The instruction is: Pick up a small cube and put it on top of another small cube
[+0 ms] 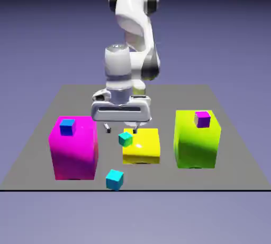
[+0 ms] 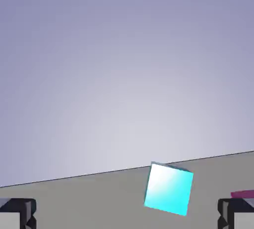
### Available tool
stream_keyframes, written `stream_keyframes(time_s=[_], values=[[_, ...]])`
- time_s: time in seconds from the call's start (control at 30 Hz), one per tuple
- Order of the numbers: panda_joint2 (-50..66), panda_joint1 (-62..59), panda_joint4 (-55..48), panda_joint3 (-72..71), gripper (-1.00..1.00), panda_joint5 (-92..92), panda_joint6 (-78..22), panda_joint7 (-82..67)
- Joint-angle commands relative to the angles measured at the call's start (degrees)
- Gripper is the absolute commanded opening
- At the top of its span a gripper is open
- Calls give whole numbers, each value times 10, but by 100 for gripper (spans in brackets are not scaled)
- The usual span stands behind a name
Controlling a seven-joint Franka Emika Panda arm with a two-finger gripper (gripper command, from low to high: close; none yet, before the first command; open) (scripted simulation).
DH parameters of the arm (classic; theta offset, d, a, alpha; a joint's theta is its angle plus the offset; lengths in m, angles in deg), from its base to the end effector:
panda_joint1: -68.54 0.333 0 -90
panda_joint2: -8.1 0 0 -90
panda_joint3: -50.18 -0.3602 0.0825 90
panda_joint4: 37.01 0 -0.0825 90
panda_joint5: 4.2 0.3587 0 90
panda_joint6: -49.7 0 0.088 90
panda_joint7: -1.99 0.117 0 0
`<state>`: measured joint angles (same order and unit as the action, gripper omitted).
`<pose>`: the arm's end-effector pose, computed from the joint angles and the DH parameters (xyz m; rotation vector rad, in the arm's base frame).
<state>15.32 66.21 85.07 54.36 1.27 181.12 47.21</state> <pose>0.5462 -0.0585 0.4032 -2.7194 1.4226 -0.0220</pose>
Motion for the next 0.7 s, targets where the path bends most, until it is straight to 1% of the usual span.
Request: stream_keyframes(time_s=[0.0,0.63,0.67], values=[[21,-1,-20,2,0,3,-22,1],[415,-30,-405,44,0,57,-444,29],[421,-31,-411,44,0,58,-449,29]])
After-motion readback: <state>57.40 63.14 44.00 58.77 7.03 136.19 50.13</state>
